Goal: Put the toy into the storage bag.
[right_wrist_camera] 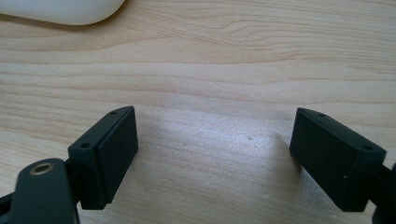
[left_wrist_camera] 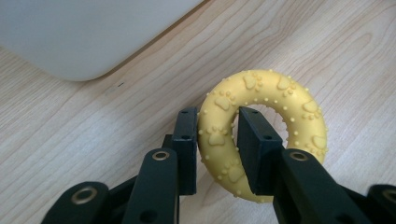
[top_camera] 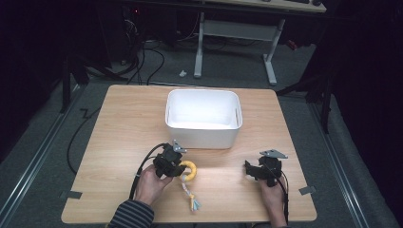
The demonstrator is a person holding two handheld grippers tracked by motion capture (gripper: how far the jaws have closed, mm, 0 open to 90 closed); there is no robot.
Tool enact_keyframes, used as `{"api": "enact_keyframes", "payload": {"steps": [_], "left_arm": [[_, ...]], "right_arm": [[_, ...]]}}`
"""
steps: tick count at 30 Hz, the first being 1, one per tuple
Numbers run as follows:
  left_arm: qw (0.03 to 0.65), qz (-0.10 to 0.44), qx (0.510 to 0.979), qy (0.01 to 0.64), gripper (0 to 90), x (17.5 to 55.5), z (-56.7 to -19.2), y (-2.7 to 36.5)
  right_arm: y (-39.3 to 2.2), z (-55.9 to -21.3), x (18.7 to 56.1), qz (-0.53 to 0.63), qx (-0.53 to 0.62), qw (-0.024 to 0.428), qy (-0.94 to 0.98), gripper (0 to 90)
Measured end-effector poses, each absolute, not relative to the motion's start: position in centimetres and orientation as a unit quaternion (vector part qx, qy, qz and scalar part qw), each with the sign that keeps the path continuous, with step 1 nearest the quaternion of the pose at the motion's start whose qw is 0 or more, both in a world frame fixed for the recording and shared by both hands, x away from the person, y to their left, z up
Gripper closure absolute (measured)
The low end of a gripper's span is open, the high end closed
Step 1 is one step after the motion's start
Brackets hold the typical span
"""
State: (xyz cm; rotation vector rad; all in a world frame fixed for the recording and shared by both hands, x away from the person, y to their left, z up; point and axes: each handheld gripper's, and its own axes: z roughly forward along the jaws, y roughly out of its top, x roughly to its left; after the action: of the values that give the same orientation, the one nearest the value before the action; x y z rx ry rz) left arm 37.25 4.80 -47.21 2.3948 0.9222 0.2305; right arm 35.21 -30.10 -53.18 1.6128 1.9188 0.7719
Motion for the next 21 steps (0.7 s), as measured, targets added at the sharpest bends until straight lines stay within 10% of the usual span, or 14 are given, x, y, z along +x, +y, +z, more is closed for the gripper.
{"api": "enact_keyframes", "payload": {"steps": [21], "left_arm": [[0.292, 0.095, 0.884, 0.352, 69.5, 36.7, -44.1, 6.5]], "right_arm": [[-30.1, -53.2, 35.2, 0.284, 0.595, 0.256, 0.707, 15.2]]}}
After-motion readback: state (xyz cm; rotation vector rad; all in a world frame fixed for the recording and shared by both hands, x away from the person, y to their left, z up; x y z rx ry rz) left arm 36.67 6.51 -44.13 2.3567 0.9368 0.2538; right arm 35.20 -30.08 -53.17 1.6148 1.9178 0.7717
